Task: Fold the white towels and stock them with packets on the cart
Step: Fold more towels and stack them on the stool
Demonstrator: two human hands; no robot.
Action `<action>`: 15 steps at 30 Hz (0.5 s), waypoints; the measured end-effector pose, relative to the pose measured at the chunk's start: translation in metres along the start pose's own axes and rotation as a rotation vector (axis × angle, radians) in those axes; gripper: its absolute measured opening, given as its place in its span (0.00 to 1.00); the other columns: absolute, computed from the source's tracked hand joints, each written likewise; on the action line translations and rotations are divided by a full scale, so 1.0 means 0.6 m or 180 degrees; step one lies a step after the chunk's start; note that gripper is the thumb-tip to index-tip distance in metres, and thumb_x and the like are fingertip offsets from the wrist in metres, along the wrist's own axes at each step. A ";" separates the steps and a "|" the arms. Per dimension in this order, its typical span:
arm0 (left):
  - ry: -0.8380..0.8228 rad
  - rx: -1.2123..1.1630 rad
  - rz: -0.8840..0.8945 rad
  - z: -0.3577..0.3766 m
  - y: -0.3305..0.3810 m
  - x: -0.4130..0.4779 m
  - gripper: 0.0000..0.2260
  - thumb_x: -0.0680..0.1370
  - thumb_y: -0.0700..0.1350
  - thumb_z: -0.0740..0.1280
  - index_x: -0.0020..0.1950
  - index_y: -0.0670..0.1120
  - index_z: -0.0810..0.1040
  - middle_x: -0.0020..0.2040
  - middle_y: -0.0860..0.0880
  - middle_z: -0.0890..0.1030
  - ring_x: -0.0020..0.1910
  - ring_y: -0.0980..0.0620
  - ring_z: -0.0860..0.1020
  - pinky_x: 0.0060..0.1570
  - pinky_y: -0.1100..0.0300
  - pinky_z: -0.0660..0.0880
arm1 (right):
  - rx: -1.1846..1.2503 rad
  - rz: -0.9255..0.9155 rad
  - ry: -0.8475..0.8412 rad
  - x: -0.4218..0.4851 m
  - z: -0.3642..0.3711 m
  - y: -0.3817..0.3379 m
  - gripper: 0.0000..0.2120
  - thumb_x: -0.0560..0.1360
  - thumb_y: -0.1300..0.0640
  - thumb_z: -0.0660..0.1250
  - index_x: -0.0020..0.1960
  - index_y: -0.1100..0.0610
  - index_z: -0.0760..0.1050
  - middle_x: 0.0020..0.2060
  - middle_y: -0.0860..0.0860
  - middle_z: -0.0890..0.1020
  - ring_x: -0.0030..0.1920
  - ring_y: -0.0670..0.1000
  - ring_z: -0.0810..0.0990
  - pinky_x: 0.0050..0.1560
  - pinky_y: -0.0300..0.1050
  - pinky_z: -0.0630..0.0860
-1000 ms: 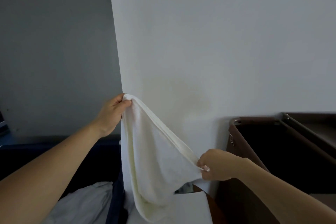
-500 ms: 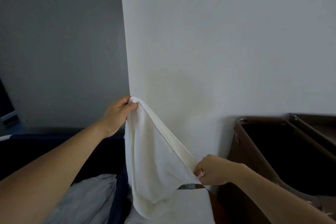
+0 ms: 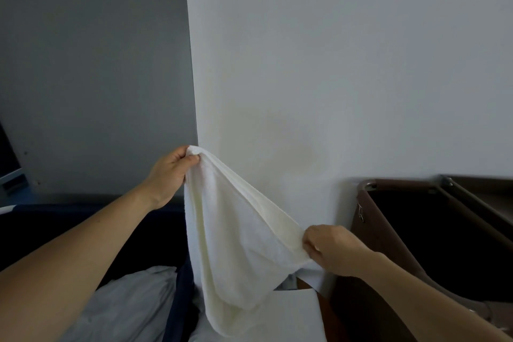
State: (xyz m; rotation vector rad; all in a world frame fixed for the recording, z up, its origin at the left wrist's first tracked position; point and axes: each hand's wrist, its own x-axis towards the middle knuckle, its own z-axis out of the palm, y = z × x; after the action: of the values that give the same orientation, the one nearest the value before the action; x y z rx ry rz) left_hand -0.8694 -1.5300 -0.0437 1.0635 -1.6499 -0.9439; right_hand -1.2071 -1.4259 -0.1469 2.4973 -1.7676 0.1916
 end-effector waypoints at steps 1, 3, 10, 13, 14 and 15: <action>0.0099 0.0021 -0.0033 -0.009 -0.003 0.001 0.11 0.83 0.44 0.59 0.57 0.39 0.78 0.49 0.42 0.78 0.46 0.48 0.76 0.50 0.52 0.73 | 0.0235 0.0000 0.0268 -0.004 -0.008 0.006 0.09 0.81 0.51 0.58 0.48 0.52 0.75 0.41 0.45 0.76 0.40 0.47 0.76 0.41 0.31 0.68; 0.0207 0.0146 -0.0079 -0.022 -0.010 0.004 0.11 0.83 0.44 0.59 0.55 0.40 0.78 0.48 0.44 0.78 0.46 0.48 0.75 0.49 0.53 0.72 | 0.0439 -0.0163 0.0579 -0.008 -0.020 0.015 0.09 0.78 0.52 0.58 0.44 0.52 0.73 0.37 0.44 0.76 0.35 0.47 0.74 0.35 0.31 0.65; 0.0449 0.0361 -0.0236 -0.036 -0.030 0.015 0.12 0.79 0.50 0.61 0.51 0.43 0.78 0.52 0.39 0.79 0.47 0.46 0.75 0.48 0.51 0.70 | 0.0735 -0.0502 0.1547 -0.006 -0.048 0.015 0.06 0.73 0.59 0.60 0.37 0.54 0.70 0.31 0.40 0.69 0.30 0.43 0.66 0.32 0.28 0.62; 0.0474 0.0440 -0.0248 -0.036 -0.035 0.015 0.11 0.81 0.48 0.60 0.51 0.43 0.78 0.51 0.41 0.79 0.47 0.46 0.75 0.47 0.51 0.70 | 0.1024 -0.0305 0.1975 -0.009 -0.045 0.019 0.09 0.76 0.56 0.59 0.41 0.59 0.73 0.32 0.45 0.76 0.30 0.46 0.72 0.29 0.34 0.67; 0.0486 0.0447 -0.0249 -0.035 -0.036 0.015 0.10 0.82 0.47 0.60 0.51 0.42 0.78 0.50 0.42 0.79 0.46 0.47 0.74 0.46 0.52 0.69 | 0.1156 -0.0219 0.2084 -0.010 -0.044 0.018 0.12 0.77 0.54 0.58 0.42 0.60 0.74 0.32 0.46 0.78 0.30 0.47 0.74 0.29 0.37 0.69; 0.0491 0.0428 -0.0260 -0.035 -0.037 0.016 0.10 0.82 0.46 0.60 0.51 0.42 0.78 0.49 0.43 0.79 0.46 0.47 0.74 0.46 0.53 0.69 | 0.1299 -0.0122 0.2127 -0.011 -0.043 0.017 0.14 0.78 0.52 0.57 0.42 0.60 0.74 0.32 0.46 0.78 0.31 0.47 0.75 0.29 0.39 0.70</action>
State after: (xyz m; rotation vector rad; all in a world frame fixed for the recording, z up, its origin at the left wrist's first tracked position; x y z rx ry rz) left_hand -0.8463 -1.5487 -0.0555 1.2710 -1.5692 -0.7906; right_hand -1.2203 -1.4195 -0.1225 2.2682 -1.4891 1.3202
